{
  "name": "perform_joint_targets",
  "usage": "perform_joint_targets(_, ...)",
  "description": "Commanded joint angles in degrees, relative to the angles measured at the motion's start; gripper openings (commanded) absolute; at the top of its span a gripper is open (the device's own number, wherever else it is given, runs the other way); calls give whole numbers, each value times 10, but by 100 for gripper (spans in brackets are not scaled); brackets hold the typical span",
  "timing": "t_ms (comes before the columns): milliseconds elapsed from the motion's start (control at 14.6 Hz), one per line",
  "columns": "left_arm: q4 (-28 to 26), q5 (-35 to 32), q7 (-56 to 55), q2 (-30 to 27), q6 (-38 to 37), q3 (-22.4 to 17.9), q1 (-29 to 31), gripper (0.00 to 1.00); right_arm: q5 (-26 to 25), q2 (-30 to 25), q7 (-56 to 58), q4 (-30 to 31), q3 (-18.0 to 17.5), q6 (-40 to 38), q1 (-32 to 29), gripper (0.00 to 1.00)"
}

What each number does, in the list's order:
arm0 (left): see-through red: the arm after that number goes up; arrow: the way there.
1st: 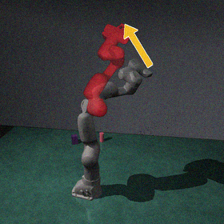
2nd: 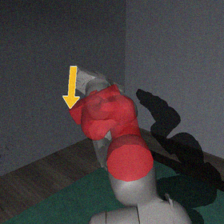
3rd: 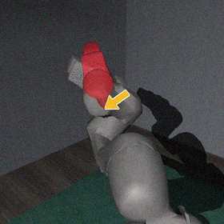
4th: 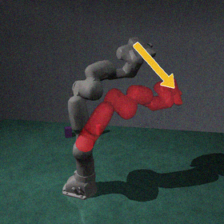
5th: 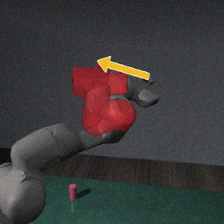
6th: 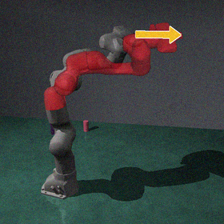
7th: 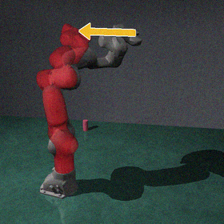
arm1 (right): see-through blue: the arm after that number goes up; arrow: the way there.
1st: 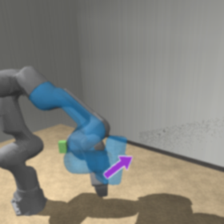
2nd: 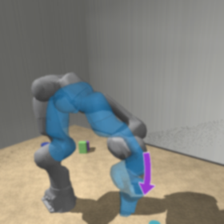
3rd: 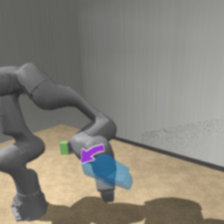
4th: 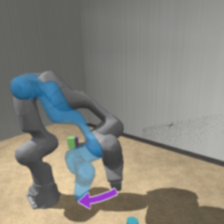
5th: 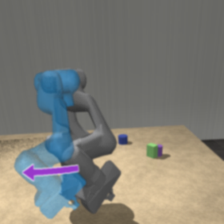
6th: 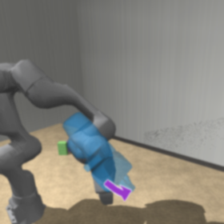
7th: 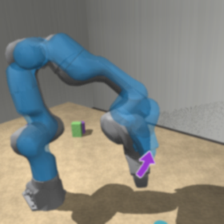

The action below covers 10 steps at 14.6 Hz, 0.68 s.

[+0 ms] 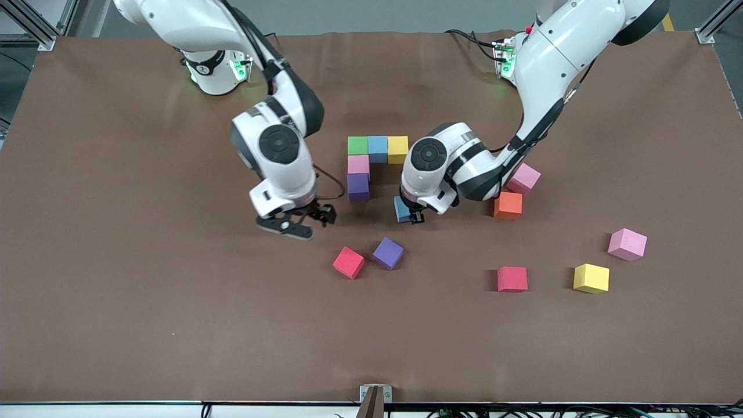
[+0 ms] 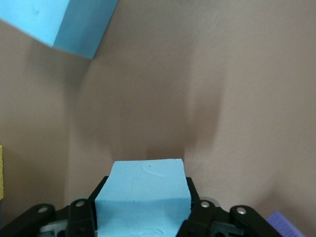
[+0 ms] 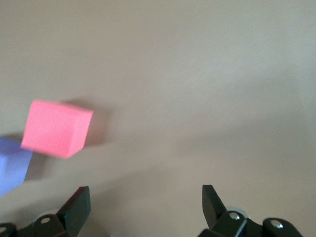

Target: Arrange 11 blocks into digit 3

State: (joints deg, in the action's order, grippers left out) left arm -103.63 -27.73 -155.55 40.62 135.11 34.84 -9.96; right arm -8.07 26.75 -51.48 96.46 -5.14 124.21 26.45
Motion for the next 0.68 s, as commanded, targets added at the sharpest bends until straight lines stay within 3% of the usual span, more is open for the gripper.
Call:
perform_joint_targets(0, -30, -17, -30, -19, 37, -2, -8, 11, -30, -4, 3, -2, -8, -2, -15, 100)
perform_joint_targets(273, -62, -59, -66, -28, 88, 0, -13, 11, -13, 46, -54, -88, -9, -10, -15, 100)
perform_joint_targets(547, -61, -62, -75, -24, 96, 0, -29, 11, -5, 180, -164, -293, -10, -121, 29, 100)
perform_joint_targets(615, -61, -62, -78, -24, 110, 0, -29, 11, -5, 199, -173, -317, -11, -122, 39, 100)
